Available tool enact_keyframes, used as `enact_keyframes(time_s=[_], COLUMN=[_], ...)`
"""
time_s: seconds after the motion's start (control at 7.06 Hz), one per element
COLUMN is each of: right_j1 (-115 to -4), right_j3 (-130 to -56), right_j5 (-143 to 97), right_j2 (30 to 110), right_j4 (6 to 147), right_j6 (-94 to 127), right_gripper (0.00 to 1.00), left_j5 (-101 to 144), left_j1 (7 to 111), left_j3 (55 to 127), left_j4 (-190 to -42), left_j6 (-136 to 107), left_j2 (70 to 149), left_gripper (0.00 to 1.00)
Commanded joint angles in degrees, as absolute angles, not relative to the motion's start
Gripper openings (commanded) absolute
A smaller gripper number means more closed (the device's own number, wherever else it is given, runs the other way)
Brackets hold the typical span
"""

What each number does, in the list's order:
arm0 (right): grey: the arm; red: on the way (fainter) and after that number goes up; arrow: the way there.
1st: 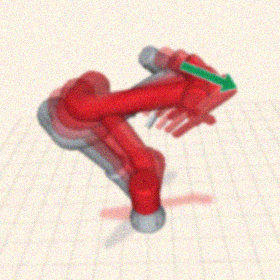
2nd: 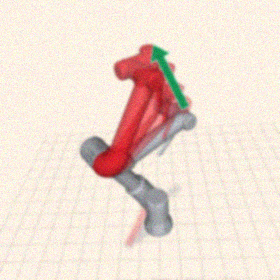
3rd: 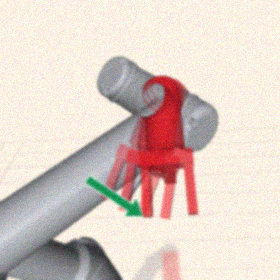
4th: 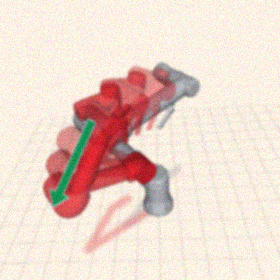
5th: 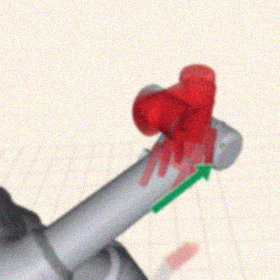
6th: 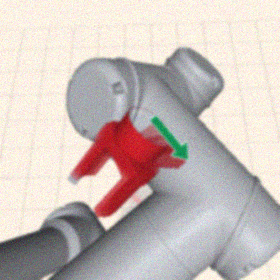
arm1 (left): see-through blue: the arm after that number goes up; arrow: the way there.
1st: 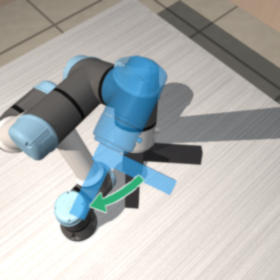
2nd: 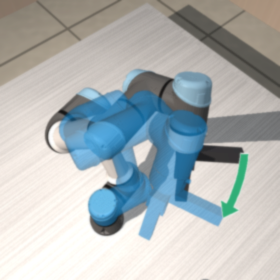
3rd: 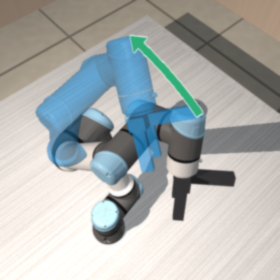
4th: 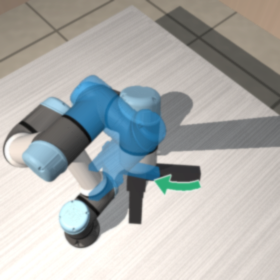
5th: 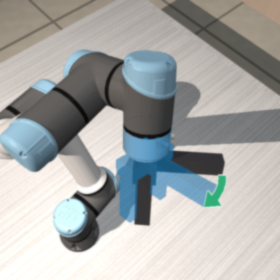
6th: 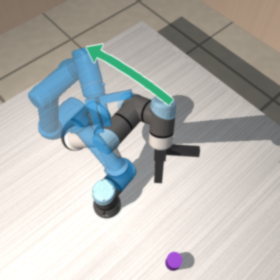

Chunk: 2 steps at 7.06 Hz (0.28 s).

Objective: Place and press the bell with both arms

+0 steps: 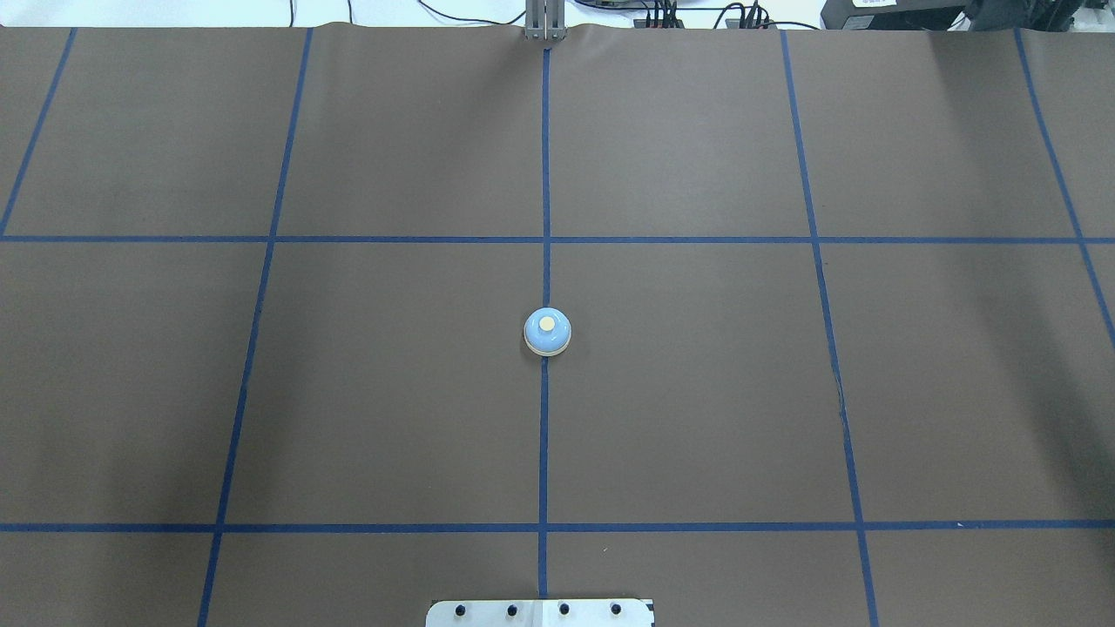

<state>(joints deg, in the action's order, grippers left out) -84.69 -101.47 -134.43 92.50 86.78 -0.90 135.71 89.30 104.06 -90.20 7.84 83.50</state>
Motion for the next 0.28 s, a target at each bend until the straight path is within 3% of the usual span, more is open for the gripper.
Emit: enact_keyframes(time_s=[0.0,0.14], right_j1=[-84.55,-84.55], right_j3=[-101.69,-101.78], right_j5=[-134.47,-134.47], right_j2=[92.46,92.37], right_j4=[86.75,86.75], right_j6=[-0.79,-0.79], right_gripper=[1.00,1.00], left_j5=[135.27,134.31], left_j1=[89.30,89.30], left_j3=[104.85,105.29], left_j4=[-90.26,-90.35], left_j6=[7.91,8.00], left_j2=[83.50,83.50], left_gripper=[1.00,1.00])
